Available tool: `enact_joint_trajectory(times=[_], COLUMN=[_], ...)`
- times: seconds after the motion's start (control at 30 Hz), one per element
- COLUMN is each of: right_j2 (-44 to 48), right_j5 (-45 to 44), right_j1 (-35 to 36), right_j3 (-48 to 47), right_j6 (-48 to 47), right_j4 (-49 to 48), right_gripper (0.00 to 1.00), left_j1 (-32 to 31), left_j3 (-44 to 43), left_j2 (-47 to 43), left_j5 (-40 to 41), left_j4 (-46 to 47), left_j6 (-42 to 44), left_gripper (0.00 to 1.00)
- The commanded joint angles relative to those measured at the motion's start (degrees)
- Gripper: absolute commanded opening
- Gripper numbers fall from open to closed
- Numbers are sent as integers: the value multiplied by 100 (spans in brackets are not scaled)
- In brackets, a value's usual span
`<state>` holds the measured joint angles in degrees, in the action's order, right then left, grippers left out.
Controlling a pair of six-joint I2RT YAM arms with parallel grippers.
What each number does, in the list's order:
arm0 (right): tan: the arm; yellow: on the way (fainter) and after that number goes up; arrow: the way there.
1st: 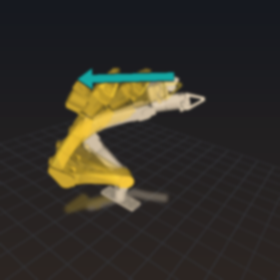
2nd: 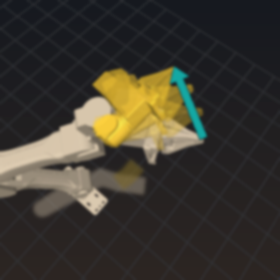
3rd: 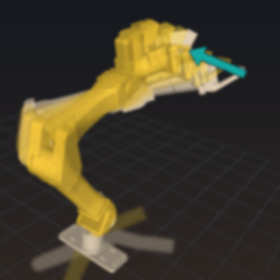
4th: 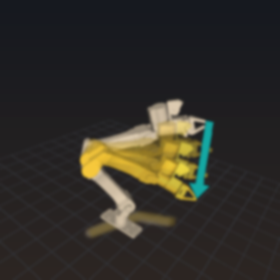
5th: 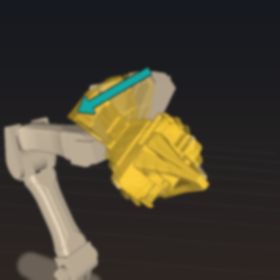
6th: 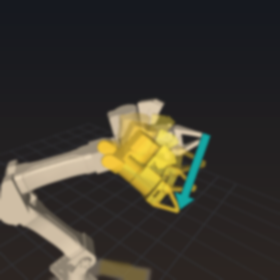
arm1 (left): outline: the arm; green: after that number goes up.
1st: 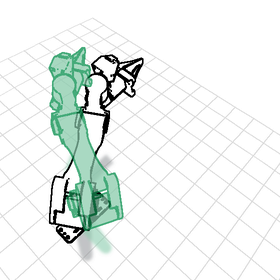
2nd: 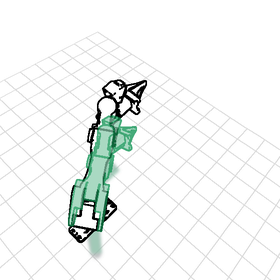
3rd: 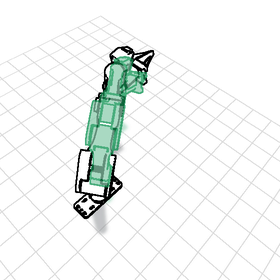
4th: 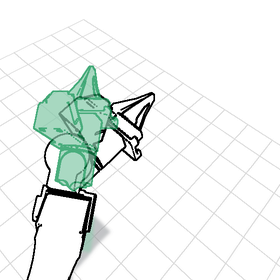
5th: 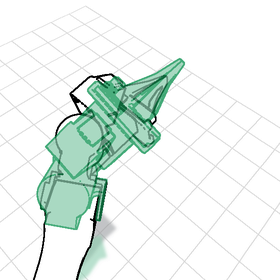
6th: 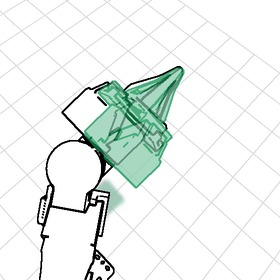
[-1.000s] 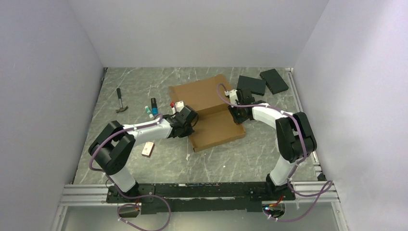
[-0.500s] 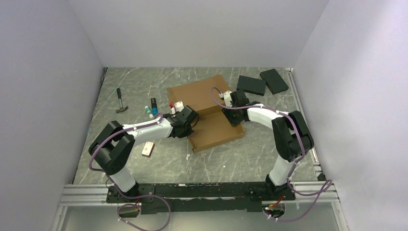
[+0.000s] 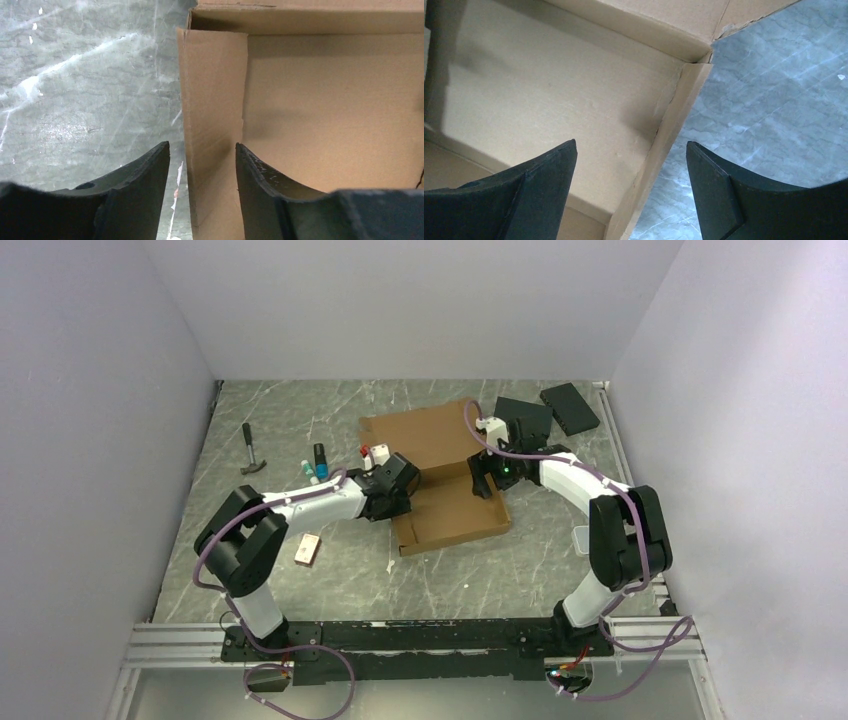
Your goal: Fold the paper box
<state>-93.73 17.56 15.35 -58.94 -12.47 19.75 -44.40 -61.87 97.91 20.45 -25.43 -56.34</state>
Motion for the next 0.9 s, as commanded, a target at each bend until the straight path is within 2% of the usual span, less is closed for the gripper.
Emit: enact_joint_trajectory(times=[0.0,0.33,0.5,0.57,0.63,0.7,0.87], right_j2=[216,398,396,407,401,402,405], right_j5=[400,716,761,766,780,784,805], right_j1=[-104,-259,-261,-269,-270,-270,-270], right_j3=[-161,-197,-197,-197,-197,-197,-201], right_j6=[12,-122,-132,-133,-133,-135,-135], right_j4=[61,196,220,222,222,222,231], right_gripper=[85,90,90,90,90,90,90], left_j1=[-29,-25,81,134,179,236,245], left_j3=[-255,-236,-478,-533,-550,-577,-811], left_j2=[-131,-418,109,355,571,729,1079], left_j5=[231,254,61,-21,-69,-150,64], left_j4=[-167,-243,-521,-558,-559,-570,-829], left_j6=[97,604,714,733,755,820,1071], left_gripper=[58,61,57,50,22,1,0])
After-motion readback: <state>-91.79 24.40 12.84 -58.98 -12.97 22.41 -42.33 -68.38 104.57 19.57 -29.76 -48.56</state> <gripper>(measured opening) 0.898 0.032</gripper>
